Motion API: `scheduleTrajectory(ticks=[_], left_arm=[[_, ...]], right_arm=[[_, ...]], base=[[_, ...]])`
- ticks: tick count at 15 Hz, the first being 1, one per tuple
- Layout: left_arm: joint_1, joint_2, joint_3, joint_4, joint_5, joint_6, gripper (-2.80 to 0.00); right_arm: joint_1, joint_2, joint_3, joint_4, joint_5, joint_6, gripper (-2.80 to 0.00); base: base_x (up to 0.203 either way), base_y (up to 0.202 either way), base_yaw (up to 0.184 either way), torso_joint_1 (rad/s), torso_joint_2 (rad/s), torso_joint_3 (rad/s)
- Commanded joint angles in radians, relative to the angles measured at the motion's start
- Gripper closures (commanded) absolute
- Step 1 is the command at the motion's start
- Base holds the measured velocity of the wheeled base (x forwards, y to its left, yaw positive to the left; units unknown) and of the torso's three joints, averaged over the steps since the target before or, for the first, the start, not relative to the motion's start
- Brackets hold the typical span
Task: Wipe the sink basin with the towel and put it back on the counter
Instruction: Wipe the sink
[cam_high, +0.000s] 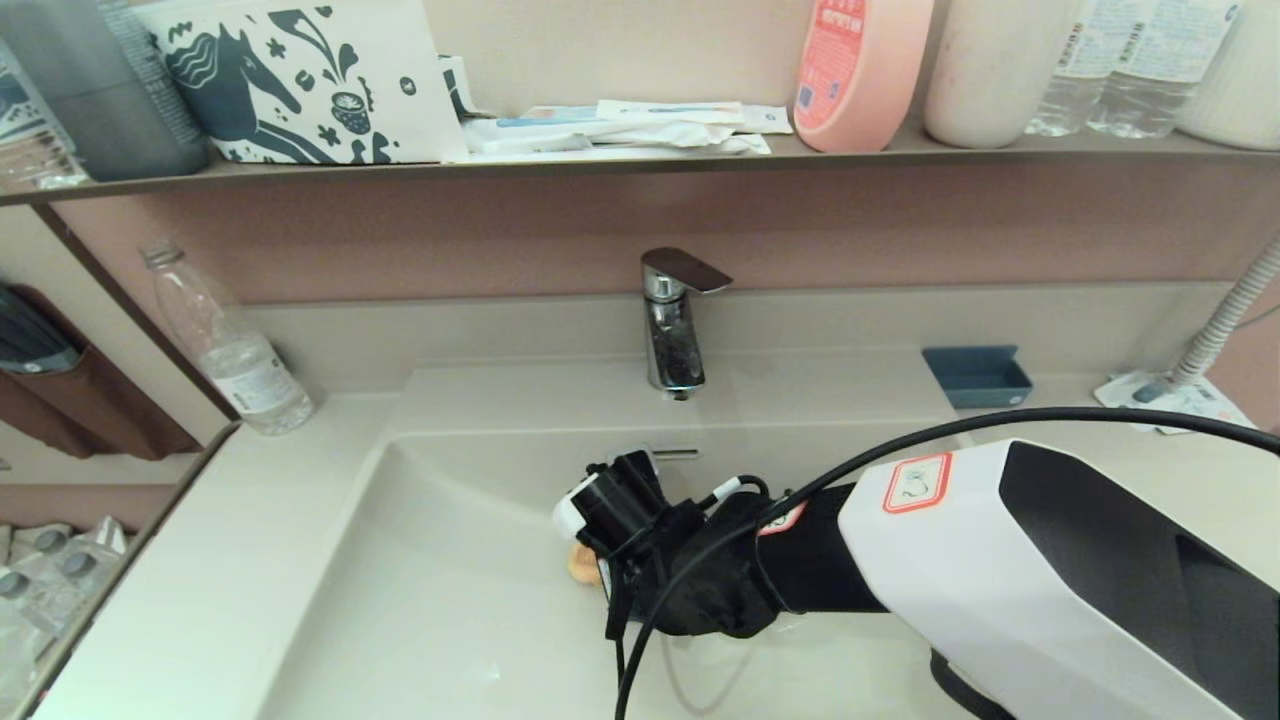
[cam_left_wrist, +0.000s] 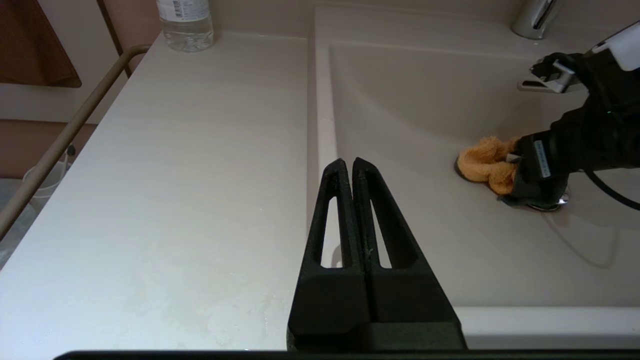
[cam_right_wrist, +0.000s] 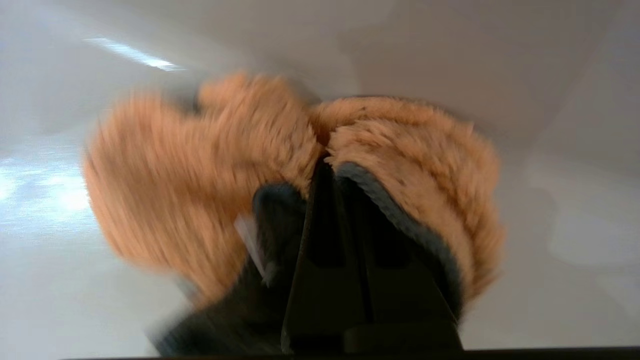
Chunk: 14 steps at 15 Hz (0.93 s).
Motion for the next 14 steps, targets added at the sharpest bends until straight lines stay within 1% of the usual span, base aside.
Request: scheduleTrajectory(ticks=[1, 4, 6, 11, 13, 14], left_arm=[[0.0, 0.001, 0.0, -0.001, 0.0, -0.001, 0.0], [0.0, 0.001, 0.0, -0.001, 0.0, -0.001, 0.0], [0.0, 0.001, 0.0, -0.001, 0.0, -0.001, 0.0], [0.0, 0.001, 0.0, -0.001, 0.0, -0.001, 0.0], [0.0, 0.001, 0.0, -0.001, 0.0, -0.001, 0.0], [0.0, 0.001, 0.0, -0.001, 0.0, -0.001, 0.0]], right_arm=[[-0.008, -0.075, 0.068, 0.015, -0.019, 0.001, 0.0], [-0.03, -0.145, 0.182, 0.01, -0.04, 0.0, 0.0], [-0.044, -0.176, 0.254, 0.009, -0.073, 0.0, 0.0], [-0.091, -0.294, 0.401, 0.019, -0.104, -0.001, 0.0], [-0.103, -0.356, 0.443, 0.078, -0.111, -0.001, 0.0], [-0.105, -0.398, 0.454, 0.163, -0.11, 0.0, 0.0]], base=[[0.0, 0.0, 0.0, 0.0, 0.0, 0.0], [0.0, 0.0, 0.0, 0.0, 0.0, 0.0], [0.0, 0.0, 0.0, 0.0, 0.0, 0.0], [0.0, 0.0, 0.0, 0.0, 0.0, 0.0], [0.0, 0.0, 0.0, 0.0, 0.0, 0.0], [0.0, 0.0, 0.0, 0.0, 0.0, 0.0]])
